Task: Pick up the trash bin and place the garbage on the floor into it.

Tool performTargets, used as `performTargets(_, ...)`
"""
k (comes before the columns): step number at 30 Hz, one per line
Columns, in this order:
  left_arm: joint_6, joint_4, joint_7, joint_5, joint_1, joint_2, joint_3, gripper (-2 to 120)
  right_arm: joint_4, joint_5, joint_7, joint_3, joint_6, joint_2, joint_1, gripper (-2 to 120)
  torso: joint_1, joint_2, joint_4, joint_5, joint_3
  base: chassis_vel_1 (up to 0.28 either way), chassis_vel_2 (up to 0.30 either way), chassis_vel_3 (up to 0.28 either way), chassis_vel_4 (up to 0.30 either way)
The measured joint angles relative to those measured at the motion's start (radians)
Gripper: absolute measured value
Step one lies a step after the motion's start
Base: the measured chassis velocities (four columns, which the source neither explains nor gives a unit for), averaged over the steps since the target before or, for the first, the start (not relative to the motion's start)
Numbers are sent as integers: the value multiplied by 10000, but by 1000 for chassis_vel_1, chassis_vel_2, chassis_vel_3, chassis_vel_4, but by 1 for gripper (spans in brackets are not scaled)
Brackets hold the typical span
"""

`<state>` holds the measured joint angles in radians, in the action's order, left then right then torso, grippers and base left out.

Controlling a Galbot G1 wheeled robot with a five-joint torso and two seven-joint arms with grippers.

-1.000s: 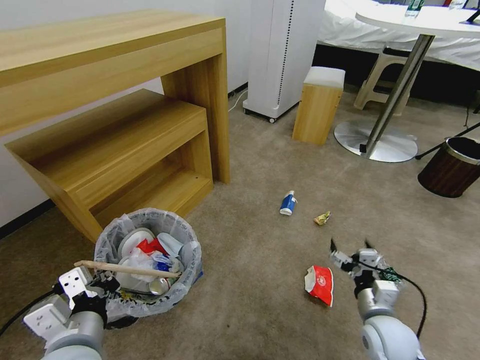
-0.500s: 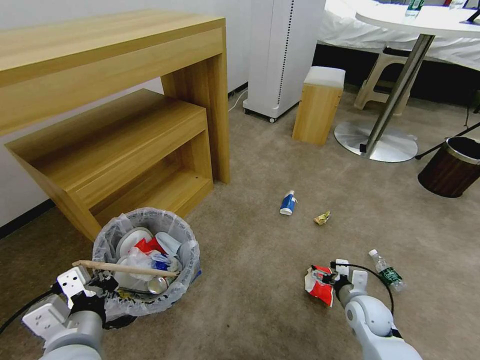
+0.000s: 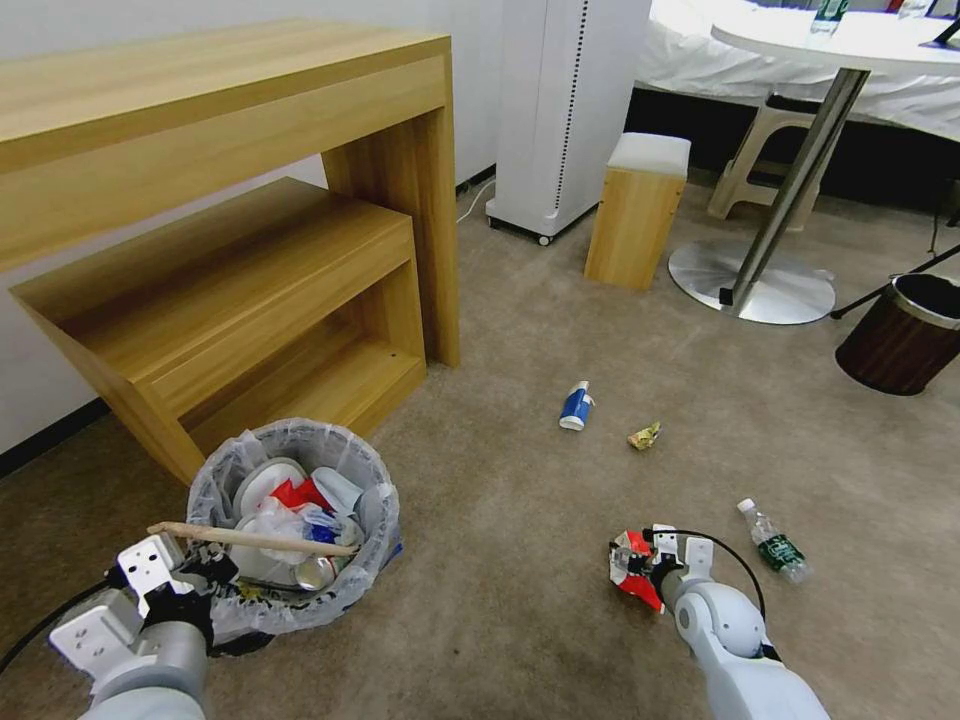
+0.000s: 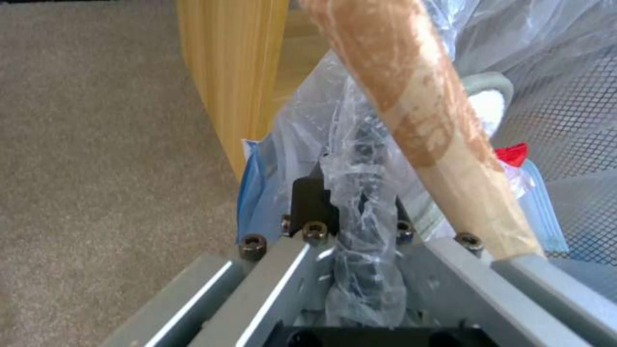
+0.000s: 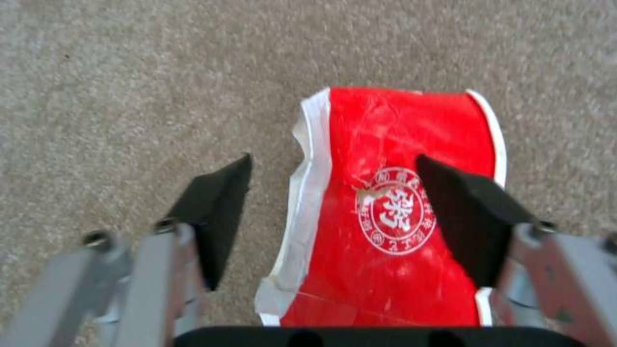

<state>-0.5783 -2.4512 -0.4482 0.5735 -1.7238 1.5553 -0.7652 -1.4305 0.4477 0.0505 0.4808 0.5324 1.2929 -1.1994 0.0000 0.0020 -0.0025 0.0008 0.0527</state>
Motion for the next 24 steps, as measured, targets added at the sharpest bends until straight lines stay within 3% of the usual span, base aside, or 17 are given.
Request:
performTargets(10,2,-4,-11,0,-27,-20,33,1,1,-81,-92,31,-229,28,-147,22,-1,0,0,0,-1,0,0,0,0)
performTargets(12,3,-4,-12,0,-29,-29,33,1,-13,-111,-92,32,-289,35,-175,21,0,0,0,0,0,0,0,0,0)
performTargets(14,7,4,-15,1,-50,-62,33,1,-82,-192,-84,33,-438,46,-296,7,0,0,0,0,-1,0,0,0,0)
performTargets(17,13,41,-17,2,-50,-83,33,1,-168,-250,-39,30,-551,46,-396,0,0,0,0,-1,-1,0,0,0,0)
performTargets(24,15,119,-26,28,42,-129,32,1,-1089,-162,35,-39,-1299,-90,-911,0,0,0,-1,1,0,0,0,0,0)
